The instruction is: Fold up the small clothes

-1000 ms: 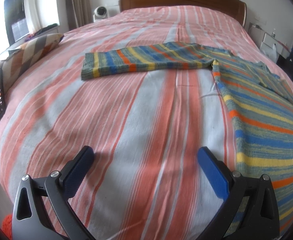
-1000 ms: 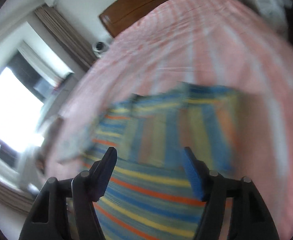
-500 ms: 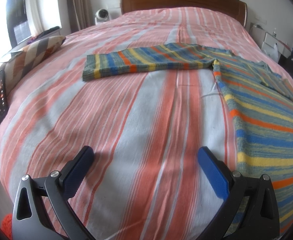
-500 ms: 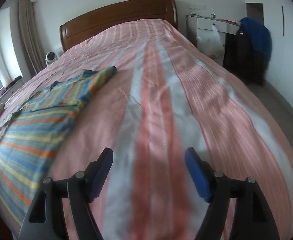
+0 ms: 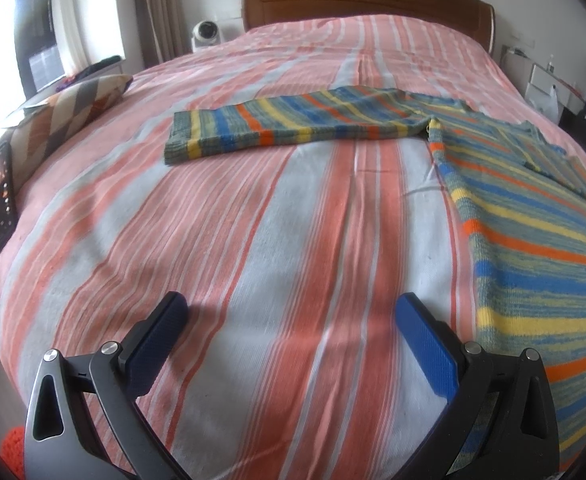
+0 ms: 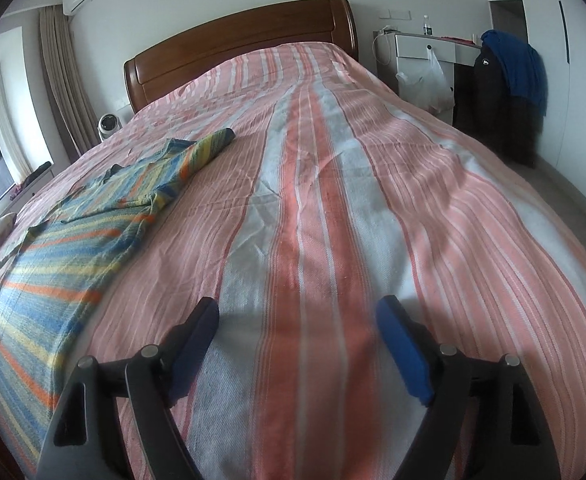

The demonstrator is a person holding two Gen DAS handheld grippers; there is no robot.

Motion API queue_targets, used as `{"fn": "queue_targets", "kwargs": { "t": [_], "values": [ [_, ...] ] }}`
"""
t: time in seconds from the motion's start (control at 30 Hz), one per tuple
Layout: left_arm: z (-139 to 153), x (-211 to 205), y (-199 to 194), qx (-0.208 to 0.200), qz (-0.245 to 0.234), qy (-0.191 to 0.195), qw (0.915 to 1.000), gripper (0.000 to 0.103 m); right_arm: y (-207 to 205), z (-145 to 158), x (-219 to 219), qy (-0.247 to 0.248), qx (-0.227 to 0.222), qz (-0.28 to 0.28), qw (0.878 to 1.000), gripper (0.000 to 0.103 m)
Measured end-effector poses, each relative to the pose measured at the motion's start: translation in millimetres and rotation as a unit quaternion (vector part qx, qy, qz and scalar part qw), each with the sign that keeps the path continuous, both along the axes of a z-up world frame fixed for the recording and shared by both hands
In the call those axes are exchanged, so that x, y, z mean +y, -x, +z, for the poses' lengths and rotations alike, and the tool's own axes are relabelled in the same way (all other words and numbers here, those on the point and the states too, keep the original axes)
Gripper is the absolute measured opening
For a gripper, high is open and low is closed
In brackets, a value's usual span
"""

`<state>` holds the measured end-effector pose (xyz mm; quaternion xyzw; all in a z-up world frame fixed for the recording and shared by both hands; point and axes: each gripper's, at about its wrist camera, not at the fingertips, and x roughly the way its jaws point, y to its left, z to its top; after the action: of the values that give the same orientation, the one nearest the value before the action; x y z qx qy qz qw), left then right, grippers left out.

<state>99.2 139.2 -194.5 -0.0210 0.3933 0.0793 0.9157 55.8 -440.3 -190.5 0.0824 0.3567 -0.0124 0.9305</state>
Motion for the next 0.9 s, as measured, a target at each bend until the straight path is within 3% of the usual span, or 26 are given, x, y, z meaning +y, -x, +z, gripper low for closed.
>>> {"fn": "queue_targets", "kwargs": {
  "t": [0.9],
  "values": [
    [-0.1, -0.1, 0.0, 0.000, 0.000, 0.000, 1.0000, 0.103, 0.9, 0.2, 1.6, -0.002, 0.001, 0.000, 1.000, 0.081]
  ]
}}
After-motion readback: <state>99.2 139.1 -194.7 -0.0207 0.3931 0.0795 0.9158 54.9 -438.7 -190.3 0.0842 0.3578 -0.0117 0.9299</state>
